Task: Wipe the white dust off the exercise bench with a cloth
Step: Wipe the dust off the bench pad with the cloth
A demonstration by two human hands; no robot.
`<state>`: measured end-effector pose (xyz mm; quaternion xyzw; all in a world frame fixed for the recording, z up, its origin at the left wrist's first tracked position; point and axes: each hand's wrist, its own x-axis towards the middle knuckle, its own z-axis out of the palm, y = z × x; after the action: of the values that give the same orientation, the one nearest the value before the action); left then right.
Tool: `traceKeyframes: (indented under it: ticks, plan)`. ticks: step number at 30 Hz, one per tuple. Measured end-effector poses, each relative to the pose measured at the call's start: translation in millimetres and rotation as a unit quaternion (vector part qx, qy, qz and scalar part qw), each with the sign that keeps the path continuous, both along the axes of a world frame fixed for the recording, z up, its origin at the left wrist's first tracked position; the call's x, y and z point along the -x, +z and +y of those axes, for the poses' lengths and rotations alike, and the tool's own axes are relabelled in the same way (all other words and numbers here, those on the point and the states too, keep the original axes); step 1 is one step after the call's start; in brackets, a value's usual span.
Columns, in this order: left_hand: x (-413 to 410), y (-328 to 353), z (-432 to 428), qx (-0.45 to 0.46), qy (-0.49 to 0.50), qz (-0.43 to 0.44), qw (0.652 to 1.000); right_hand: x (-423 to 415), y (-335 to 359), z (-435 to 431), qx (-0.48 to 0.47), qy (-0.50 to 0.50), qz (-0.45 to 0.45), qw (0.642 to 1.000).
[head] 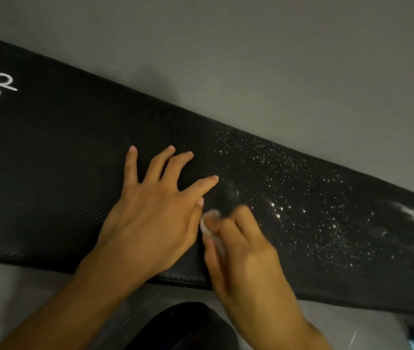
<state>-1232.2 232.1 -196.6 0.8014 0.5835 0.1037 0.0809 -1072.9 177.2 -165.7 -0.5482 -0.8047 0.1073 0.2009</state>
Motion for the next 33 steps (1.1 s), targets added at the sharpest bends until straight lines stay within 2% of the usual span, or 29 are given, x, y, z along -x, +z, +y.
traceKeyframes:
  ticks: [2,7,13,17,20,26,30,33]
  plan:
    - [-2.1,-1.4,0.4,-0.003,0.001,-0.006,1.000,-8.3,-0.2,6.1,-0.014,0.006,-0.019,1.000]
    - [-1.7,1.1,1.8,0.002,0.012,-0.025,1.000,-6.6,-1.7,70.4,-0.055,-0.096,-0.031,0.993]
    - [-0.2,-0.7,0.7,-0.002,0.011,-0.042,0.999,-6.4,-1.7,12.8,-0.016,-0.001,-0.001,1.000]
    - [-0.8,0.5,1.0,-0.005,0.015,-0.039,0.999,-9.6,-2.7,70.3,-0.059,-0.064,-0.058,0.994]
    - [0.2,0.3,-1.4,-0.006,0.023,-0.038,0.999,2.0,-3.2,104.5,-0.050,-0.100,-0.063,0.992]
    - [-1.0,0.9,-3.7,-0.013,0.036,-0.028,0.999,-6.9,2.9,39.0,-0.023,-0.017,-0.043,0.999]
    - [-3.4,0.2,-4.2,-0.015,0.039,-0.013,0.999,-9.4,2.2,95.7,-0.055,-0.066,-0.098,0.992]
    - [-2.8,0.3,-4.3,-0.019,0.047,-0.015,0.999,4.1,3.6,147.1,-0.038,-0.117,-0.094,0.988]
